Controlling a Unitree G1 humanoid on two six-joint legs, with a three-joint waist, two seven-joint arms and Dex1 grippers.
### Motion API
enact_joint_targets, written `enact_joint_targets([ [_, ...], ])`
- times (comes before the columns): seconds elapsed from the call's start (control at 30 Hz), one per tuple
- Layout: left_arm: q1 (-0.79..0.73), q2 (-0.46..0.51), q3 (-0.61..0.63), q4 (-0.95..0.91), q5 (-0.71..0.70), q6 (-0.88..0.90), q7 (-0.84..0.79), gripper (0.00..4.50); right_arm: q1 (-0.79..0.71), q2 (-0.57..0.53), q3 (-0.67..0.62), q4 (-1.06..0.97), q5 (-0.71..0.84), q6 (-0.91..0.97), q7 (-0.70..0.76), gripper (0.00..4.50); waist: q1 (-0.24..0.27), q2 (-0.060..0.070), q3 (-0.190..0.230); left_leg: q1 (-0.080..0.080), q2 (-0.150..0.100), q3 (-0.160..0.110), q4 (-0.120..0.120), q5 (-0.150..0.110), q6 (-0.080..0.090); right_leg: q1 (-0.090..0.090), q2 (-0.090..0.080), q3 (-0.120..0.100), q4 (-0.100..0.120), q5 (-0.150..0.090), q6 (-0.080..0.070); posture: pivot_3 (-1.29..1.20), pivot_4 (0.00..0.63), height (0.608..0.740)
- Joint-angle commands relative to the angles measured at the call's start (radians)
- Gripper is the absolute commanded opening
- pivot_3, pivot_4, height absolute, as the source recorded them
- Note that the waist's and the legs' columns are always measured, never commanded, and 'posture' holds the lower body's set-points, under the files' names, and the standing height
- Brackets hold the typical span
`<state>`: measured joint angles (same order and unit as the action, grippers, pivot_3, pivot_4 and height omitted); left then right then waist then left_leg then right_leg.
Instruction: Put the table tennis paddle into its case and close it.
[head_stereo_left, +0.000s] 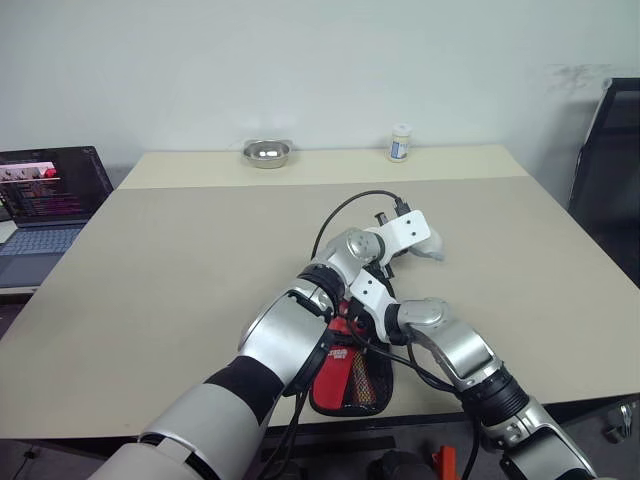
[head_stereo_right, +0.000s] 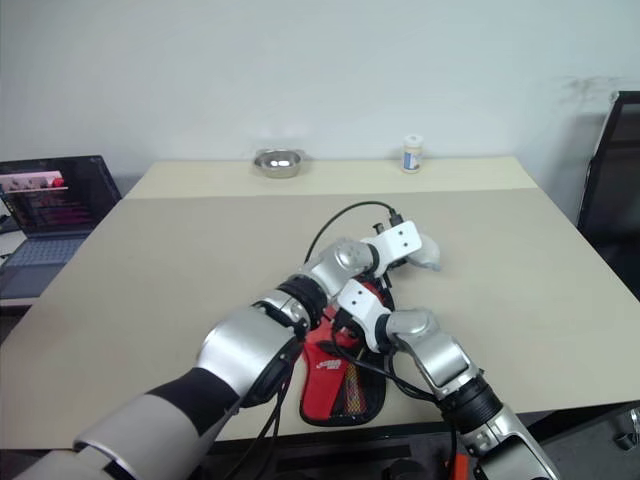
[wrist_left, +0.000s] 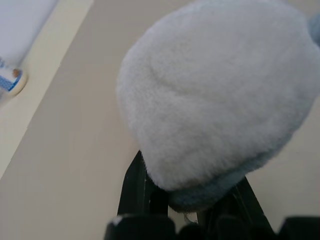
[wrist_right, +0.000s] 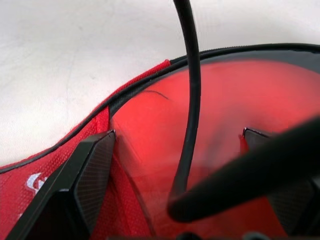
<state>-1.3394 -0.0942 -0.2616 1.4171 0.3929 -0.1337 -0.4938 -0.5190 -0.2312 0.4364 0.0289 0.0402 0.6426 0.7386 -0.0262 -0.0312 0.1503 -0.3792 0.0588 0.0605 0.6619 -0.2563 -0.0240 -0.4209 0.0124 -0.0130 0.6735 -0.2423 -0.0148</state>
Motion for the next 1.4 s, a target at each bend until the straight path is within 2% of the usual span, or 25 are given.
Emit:
enact_joint_targets([
  [0.03, 0.007, -0.048, -0.018, -0.058, 0.008, -0.051, -0.025, 1.76, 0.044, 0.009, 0.109, 0.117, -0.030, 0.076, 0.026, 4.50, 0.000, 0.001, -0.003, 0.000, 0.000, 0.000, 0.000, 0.000, 0.000, 0.000, 0.000, 0.000, 0.000, 0.000, 0.000, 0.00, 0.150, 0.740],
  [0.27, 0.015, -0.008, -0.031, -0.060, 0.030, -0.063, -0.027, 4.32, 0.025, 0.018, 0.103, 0.143, -0.037, 0.058, 0.030, 4.50, -0.005, 0.001, -0.003, 0.001, 0.001, -0.001, -0.001, 0.000, 0.000, 0.000, 0.001, 0.001, 0.001, 0.000, 0.000, 0.00, 0.150, 0.740],
  [0.3, 0.017, -0.004, -0.029, -0.061, 0.029, -0.069, -0.033, 4.46, 0.022, 0.018, 0.101, 0.146, -0.038, 0.056, 0.031, 4.50, -0.005, 0.001, -0.003, 0.001, 0.001, -0.001, -0.001, 0.000, 0.000, 0.000, 0.001, 0.001, 0.001, 0.000, 0.000, 0.00, 0.150, 0.740],
  [0.6, 0.010, 0.036, 0.017, -0.075, -0.015, -0.091, -0.045, 4.46, -0.001, 0.033, 0.081, 0.168, -0.050, 0.027, 0.019, 4.50, -0.010, 0.001, -0.003, 0.004, 0.001, -0.001, -0.001, 0.000, 0.000, 0.000, 0.002, 0.002, 0.003, 0.000, 0.000, 0.00, 0.150, 0.740],
  [0.67, 0.003, 0.072, 0.051, -0.084, -0.049, -0.095, -0.030, 4.46, -0.004, 0.022, 0.049, 0.117, -0.038, 0.042, 0.015, 4.50, -0.010, 0.000, -0.002, 0.004, 0.002, -0.001, -0.001, 0.000, 0.000, 0.000, 0.002, 0.001, 0.003, 0.000, 0.000, 0.00, 0.150, 0.740],
  [0.77, 0.004, 0.149, 0.112, -0.107, -0.108, -0.112, -0.051, 4.46, 0.002, -0.006, -0.038, -0.071, 0.031, 0.134, 0.021, 4.50, -0.012, 0.000, 0.000, 0.002, 0.003, -0.001, -0.001, 0.000, 0.000, -0.002, 0.003, 0.001, 0.003, 0.000, 0.000, 0.00, 0.150, 0.740],
  [0.93, 0.091, 0.270, 0.216, -0.207, -0.256, -0.126, -0.295, 4.46, 0.001, -0.089, -0.203, -0.426, 0.188, 0.366, 0.034, 4.50, -0.014, 0.001, 0.005, -0.005, 0.004, -0.001, -0.002, 0.000, -0.001, -0.009, 0.003, 0.002, 0.003, -0.001, -0.001, 0.00, 0.150, 0.740],
  [1.1, 0.259, 0.348, 0.235, -0.416, -0.359, -0.081, -0.507, 4.46, 0.004, -0.232, -0.311, -0.580, 0.310, 0.469, 0.082, 4.50, -0.005, 0.001, 0.006, -0.017, 0.003, -0.001, 0.000, -0.001, -0.002, -0.018, 0.003, 0.001, 0.003, -0.001, -0.002, 0.00, 0.150, 0.740],
  [1.27, 0.459, 0.405, 0.206, -0.743, -0.444, 0.068, -0.663, 4.46, -0.017, -0.341, -0.427, -0.534, 0.368, 0.458, 0.091, 4.50, -0.004, 0.000, 0.011, -0.020, 0.003, -0.001, 0.000, -0.001, -0.002, -0.021, 0.002, 0.001, 0.002, -0.001, -0.002, 0.00, 0.150, 0.740],
  [1.4, 0.594, 0.411, 0.141, -0.915, -0.453, 0.160, -0.694, 4.46, -0.121, -0.337, -0.468, -0.292, 0.303, 0.327, 0.009, 4.50, -0.006, -0.001, 0.011, -0.018, 0.003, -0.001, 0.000, -0.001, -0.002, -0.020, 0.002, 0.002, 0.004, -0.001, -0.002, 0.00, 0.150, 0.740],
])
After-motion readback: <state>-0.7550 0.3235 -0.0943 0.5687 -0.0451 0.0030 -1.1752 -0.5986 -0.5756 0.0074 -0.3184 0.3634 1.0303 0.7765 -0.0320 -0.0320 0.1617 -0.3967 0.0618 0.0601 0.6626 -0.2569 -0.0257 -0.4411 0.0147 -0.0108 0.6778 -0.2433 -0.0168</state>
